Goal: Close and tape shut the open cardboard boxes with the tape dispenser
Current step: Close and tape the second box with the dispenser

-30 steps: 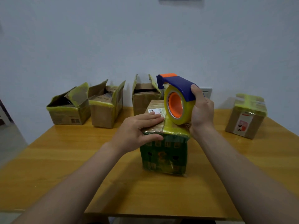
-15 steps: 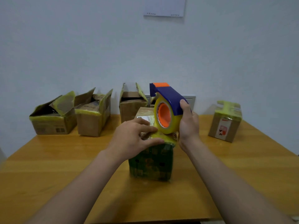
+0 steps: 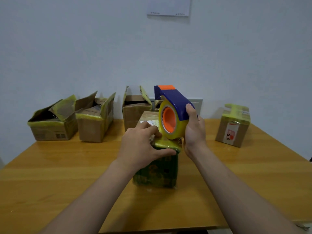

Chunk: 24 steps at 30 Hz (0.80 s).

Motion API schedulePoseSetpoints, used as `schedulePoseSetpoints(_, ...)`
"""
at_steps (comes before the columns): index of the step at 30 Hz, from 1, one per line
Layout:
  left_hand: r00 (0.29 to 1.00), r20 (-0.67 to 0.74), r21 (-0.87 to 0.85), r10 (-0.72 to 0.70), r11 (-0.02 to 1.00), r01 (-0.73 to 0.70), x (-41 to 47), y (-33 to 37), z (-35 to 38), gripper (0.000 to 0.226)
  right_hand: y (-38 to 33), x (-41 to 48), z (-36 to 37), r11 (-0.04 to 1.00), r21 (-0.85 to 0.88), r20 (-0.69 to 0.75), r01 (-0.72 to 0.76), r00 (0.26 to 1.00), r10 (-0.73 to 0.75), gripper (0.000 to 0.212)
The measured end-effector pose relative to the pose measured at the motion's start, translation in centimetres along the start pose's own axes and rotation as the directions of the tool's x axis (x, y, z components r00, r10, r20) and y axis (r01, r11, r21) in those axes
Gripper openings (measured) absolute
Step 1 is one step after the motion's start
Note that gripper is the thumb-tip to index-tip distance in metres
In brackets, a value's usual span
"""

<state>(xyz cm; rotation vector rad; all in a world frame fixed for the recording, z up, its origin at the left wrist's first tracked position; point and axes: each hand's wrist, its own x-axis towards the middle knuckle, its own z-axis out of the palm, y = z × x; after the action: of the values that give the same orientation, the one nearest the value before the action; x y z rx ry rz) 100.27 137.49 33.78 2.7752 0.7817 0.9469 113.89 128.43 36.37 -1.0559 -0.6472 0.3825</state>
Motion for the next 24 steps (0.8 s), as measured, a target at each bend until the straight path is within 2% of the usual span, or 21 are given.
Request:
schedulePoseSetpoints(4, 0.999, 0.04, 0.153, 0.018, 0.988, -0.024, -0.6, 1.0, 0.4, 0.094, 0.0, 0.0, -0.3, 1.0, -0.02, 0.028, -0.004, 1.0, 0.005, 0.041)
schedulePoseSetpoints(8, 0.999, -0.037, 0.103, -0.032, 0.994, 0.036, -0.5, 1.2, 0.7, 0.089, 0.1, 0.0, -0.5, 1.0, -0.014, 0.051, -0.014, 0.999, 0.015, 0.04)
schedulePoseSetpoints(12, 0.997, -0.067, 0.135, -0.037, 0.99, 0.046, -0.7, 2.2, 1.3, 0.085, 0.2, 0.2, -0.8, 1.0, 0.002, 0.033, -0.012, 0.999, 0.012, 0.042)
schedulePoseSetpoints(14, 0.996, -0.071, 0.162, -0.044, 0.985, 0.055, -0.9, 2.8, 1.6, 0.085, 0.0, 0.1, -0.9, 0.999, 0.042, -0.01, -0.012, 1.0, 0.013, 0.039)
schedulePoseSetpoints(17, 0.993, -0.075, 0.197, -0.087, 0.975, 0.1, -0.8, 3.3, 1.6, 0.093, -0.6, 0.3, -1.0, 0.994, 0.107, -0.147, 0.012, 0.989, 0.004, 0.035)
schedulePoseSetpoints(19, 0.991, -0.096, 0.183, -0.088, 0.977, 0.105, -0.8, 3.4, 1.9, 0.087, -1.1, 0.6, -1.2, 0.992, 0.108, -0.224, 0.061, 0.974, -0.036, 0.034)
schedulePoseSetpoints(21, 0.99, -0.107, 0.174, -0.087, 0.979, 0.105, -0.9, 3.5, 2.2, 0.079, -1.6, 0.9, -1.6, 0.991, 0.092, -0.257, 0.098, 0.964, -0.072, 0.03)
schedulePoseSetpoints(24, 0.995, -0.028, 0.251, -0.093, 0.963, 0.097, -1.0, 4.1, 2.4, 0.079, -2.0, 0.9, -2.1, 0.99, 0.049, -0.263, 0.134, 0.958, -0.116, 0.028)
